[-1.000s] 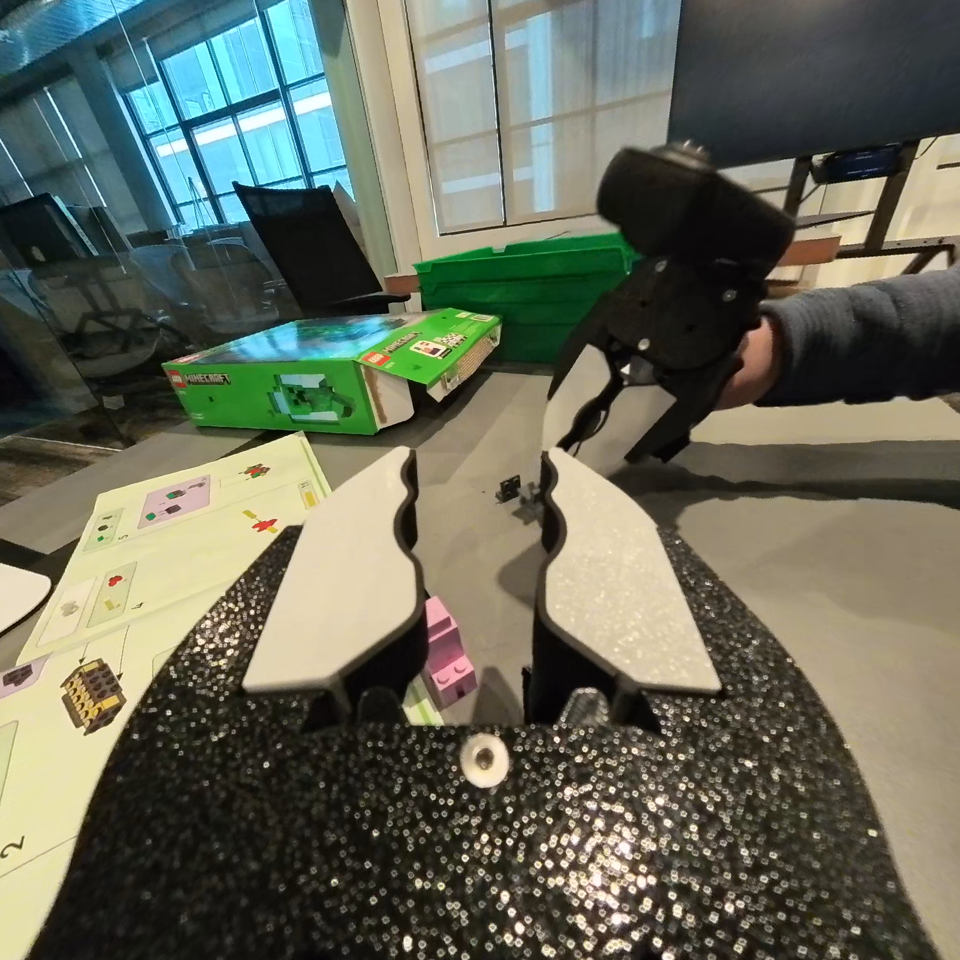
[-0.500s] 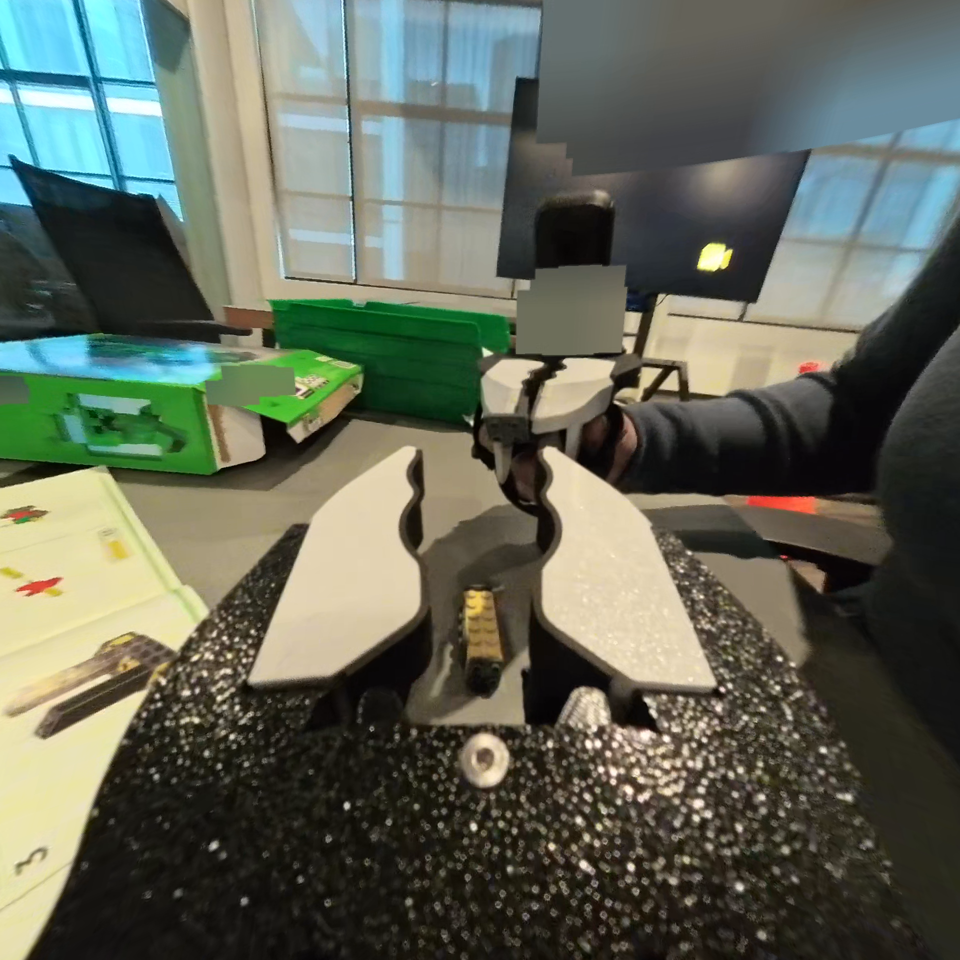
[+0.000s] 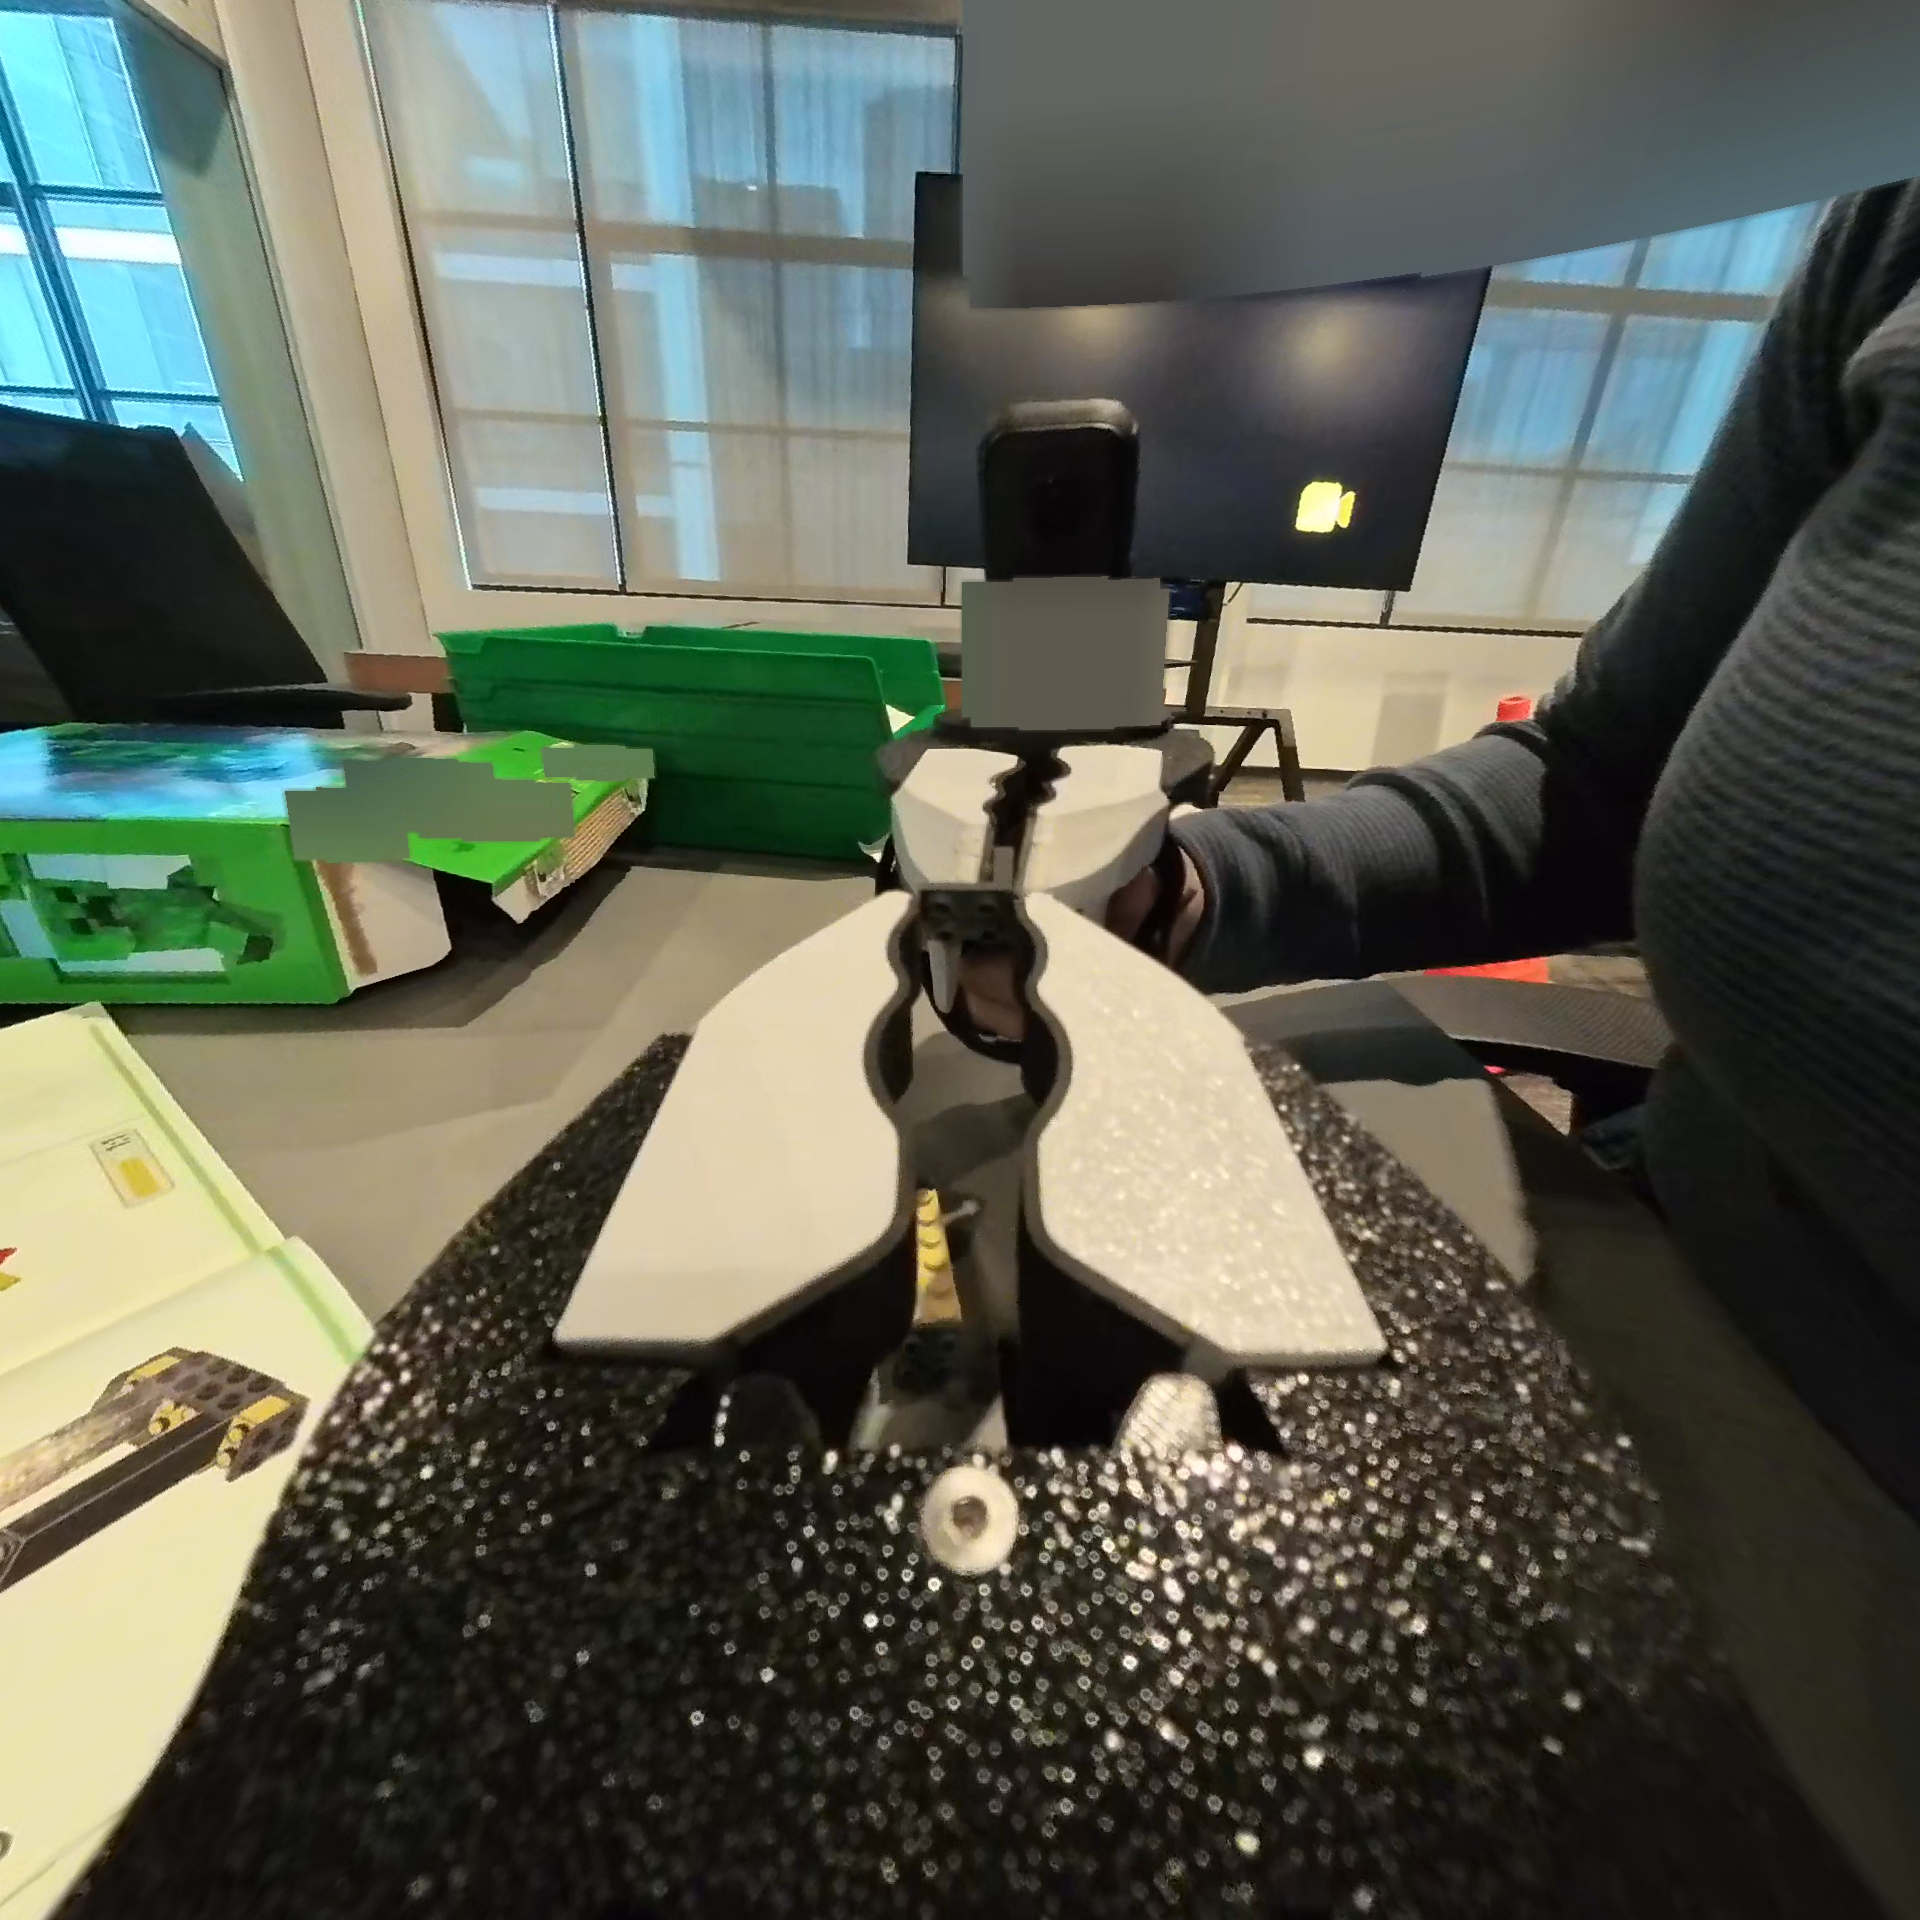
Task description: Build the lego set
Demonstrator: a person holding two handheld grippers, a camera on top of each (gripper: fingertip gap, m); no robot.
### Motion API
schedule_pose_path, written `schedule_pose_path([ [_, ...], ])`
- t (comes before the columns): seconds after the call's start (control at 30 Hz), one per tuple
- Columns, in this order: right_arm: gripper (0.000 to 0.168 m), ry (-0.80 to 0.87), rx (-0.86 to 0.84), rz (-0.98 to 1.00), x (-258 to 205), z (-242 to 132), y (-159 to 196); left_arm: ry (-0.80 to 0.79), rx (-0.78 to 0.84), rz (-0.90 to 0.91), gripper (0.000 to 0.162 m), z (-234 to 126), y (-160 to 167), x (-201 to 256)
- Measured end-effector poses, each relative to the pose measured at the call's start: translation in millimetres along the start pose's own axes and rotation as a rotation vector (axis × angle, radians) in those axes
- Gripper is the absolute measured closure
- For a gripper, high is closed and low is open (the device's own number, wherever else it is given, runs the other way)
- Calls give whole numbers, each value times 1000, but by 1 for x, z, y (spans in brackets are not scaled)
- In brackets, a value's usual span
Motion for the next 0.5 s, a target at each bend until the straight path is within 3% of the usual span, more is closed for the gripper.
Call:
schedule_pose_path([
  [0.07, 163, 5, -13, -9, -1, 0, 0, -7, -3, 16, 147, 0, 0, 0],
  [0.13, 149, 46, -62, -29, 2, -6, 1, -36, 4, 28, 147, -2, -2, -1],
  [0.3, 132, 130, -222, 1, 14, -25, 11, -144, -76, 31, 147, -6, 0, -13],
  [0.5, 121, 165, -456, 18, 20, -29, 28, -220, -369, 296, 147, -1, -1, -4],
])
Point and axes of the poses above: each gripper's, where its closed fingertips meet, z out along the fingers, y out of its underside, x = y × z across the jaws, the point moved 8 cm from there along -z, back along the fingers, and after that the axes turned 11 degrees about -x, right-handed, at the moved point
